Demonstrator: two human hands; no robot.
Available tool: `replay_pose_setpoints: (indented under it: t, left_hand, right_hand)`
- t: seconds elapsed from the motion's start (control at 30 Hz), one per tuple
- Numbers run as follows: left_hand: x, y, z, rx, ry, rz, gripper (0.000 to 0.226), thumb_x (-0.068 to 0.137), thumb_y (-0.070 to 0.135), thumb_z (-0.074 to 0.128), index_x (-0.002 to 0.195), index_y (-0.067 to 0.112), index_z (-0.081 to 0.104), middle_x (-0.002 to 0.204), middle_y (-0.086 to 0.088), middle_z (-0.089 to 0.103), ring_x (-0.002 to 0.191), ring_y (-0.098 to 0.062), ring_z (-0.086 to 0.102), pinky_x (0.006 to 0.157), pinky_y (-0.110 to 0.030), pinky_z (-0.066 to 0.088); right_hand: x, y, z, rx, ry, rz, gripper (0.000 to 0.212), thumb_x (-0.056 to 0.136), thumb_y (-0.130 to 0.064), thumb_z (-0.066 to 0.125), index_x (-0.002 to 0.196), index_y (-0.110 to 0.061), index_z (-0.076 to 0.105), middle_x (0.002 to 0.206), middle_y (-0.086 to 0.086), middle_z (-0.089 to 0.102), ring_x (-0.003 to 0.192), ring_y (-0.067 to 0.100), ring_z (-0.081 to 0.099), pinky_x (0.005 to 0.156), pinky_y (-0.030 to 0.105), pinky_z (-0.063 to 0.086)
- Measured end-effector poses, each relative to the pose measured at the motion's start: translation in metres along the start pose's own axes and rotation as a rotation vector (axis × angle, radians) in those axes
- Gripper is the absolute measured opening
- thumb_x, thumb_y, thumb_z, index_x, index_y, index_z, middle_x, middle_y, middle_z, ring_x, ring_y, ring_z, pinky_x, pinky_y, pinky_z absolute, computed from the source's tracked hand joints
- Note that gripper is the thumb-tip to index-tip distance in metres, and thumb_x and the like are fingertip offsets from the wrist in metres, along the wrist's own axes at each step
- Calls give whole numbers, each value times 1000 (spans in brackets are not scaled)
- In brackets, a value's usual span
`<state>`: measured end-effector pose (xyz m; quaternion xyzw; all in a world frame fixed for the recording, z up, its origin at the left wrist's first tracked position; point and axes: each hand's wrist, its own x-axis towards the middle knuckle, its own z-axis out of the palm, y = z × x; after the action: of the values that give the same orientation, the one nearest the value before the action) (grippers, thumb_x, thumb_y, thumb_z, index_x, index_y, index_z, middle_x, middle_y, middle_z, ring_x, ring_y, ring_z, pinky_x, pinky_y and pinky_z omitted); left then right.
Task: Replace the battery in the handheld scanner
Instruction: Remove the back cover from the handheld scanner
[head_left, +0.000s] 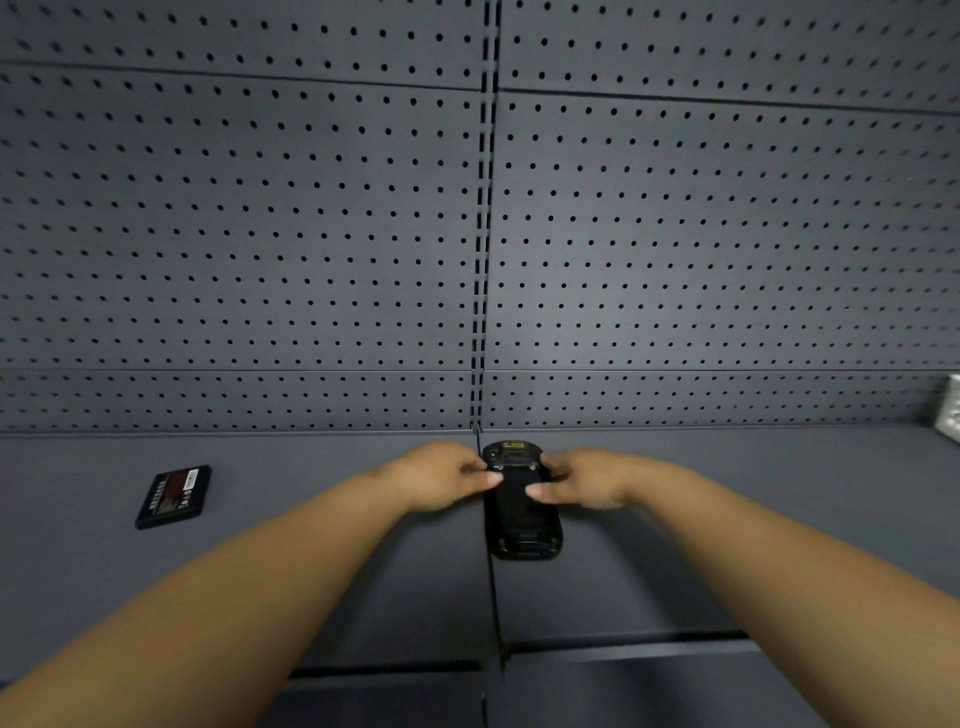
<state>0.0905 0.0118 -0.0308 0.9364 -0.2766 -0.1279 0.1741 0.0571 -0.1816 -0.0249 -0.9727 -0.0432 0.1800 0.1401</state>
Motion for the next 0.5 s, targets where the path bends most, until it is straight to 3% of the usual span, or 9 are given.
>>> replay_pose_setpoints:
  t: [0.1,0.27,0.5]
  left_hand:
    - [16,-5,-3,109,75,62,34,95,32,47,121,14,59,123,-10,63,113,-26,56,95,-35,44]
    - [37,-9,-5,309,45,159,35,96,25,47,129,16,53,126,-12,61,115,-28,56,96,-37,44]
    - [47,-19,-7,534,1,253,33,98,31,39,118,10,55,113,-14,67,100,-29,63,87,-43,51]
  right_hand:
    - [-3,4,3,91,-43,-6,66,85,-50,55,141,-20,38,142,4,50,130,22,47,113,39,34]
    - [-6,2,5,99,-31,25,79,87,-48,55,149,-15,20,151,5,39,138,21,38,116,34,28]
    - [-6,-1,1,28,-48,42,78,86,-50,55,148,-13,23,150,7,39,136,24,39,115,37,29]
